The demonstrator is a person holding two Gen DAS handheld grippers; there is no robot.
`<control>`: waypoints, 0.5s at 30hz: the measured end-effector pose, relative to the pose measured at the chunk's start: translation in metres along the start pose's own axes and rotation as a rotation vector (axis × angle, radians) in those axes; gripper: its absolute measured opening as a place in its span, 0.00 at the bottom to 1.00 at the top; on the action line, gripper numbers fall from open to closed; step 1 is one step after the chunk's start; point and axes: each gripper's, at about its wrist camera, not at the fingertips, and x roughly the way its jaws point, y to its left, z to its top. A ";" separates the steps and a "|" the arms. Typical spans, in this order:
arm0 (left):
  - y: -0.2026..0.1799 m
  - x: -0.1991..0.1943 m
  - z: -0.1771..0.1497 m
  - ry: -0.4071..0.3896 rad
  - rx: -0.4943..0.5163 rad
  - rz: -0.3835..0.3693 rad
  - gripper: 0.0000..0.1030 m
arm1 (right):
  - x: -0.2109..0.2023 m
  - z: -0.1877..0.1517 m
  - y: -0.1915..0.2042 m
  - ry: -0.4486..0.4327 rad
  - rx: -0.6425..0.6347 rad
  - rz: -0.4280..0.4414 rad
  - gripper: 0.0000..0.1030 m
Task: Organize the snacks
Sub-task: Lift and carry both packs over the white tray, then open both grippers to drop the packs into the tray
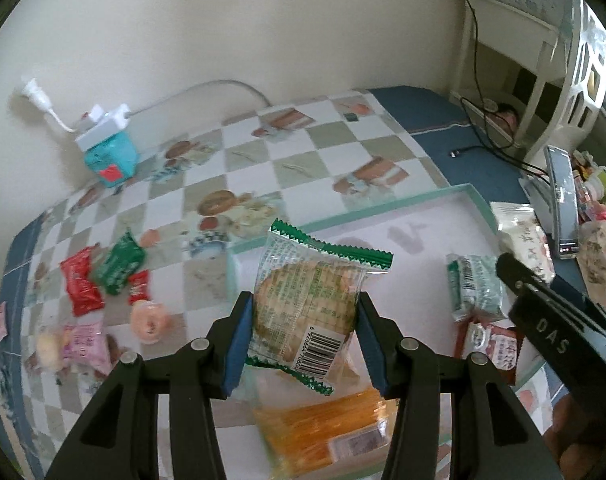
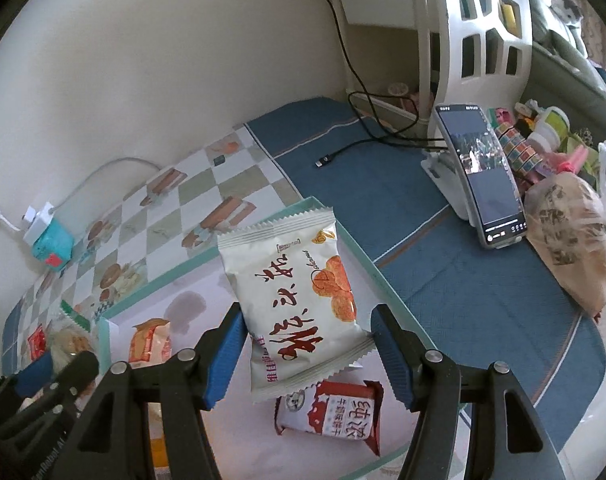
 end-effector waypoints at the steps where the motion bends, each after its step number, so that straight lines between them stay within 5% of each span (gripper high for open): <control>1: -0.002 0.004 0.001 0.006 0.001 -0.008 0.50 | 0.002 0.000 -0.001 0.004 0.002 0.000 0.65; 15: -0.024 0.021 0.004 0.020 0.038 -0.054 0.51 | 0.020 -0.001 -0.001 0.038 0.014 0.020 0.65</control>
